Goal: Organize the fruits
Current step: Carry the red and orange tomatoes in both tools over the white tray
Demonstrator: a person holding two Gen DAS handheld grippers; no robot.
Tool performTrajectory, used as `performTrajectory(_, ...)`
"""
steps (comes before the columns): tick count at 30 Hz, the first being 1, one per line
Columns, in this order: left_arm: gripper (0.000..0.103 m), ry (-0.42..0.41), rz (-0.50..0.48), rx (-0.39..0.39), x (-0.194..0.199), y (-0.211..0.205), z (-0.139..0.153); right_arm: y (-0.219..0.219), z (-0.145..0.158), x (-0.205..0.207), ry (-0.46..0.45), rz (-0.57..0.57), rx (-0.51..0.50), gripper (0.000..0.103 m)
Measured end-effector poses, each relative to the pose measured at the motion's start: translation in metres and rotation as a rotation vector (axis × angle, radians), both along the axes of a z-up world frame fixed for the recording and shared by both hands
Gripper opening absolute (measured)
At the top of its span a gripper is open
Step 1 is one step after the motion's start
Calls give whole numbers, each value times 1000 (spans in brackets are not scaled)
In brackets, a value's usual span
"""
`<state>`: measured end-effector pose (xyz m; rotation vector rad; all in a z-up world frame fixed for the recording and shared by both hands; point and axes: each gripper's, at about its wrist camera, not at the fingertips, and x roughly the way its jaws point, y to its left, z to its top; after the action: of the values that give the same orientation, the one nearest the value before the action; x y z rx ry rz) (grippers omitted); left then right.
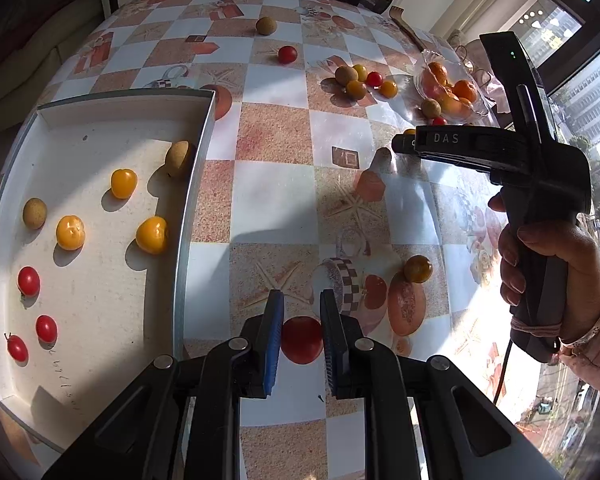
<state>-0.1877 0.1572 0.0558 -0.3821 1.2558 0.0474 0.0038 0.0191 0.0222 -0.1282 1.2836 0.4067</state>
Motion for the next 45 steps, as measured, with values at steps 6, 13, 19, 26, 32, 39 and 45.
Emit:
performTrajectory(6,20,5,10,-4,1,2,-2,12,-2,13,-12,1,-25,23)
performTrajectory(13,20,8,19,1,0,7,-2,3,3,14,-1,-42,34,22)
performTrajectory(19,20,-3,37,10,-3,17,4,7,24,0,-12,-13,73,22)
performTrajectory(26,20,-12,89,38,-17,41,15,31,53,-26,-8,69,122,22)
performTrajectory(32,20,12,154,80,-45,73,17,69,66,-62,31,176,160,22)
performTrajectory(39,20,79,241,110,-80,108,2,128,61,-101,97,304,186,22)
performTrajectory(45,20,130,285,129,-100,127,-15,168,44,-131,165,395,162,22)
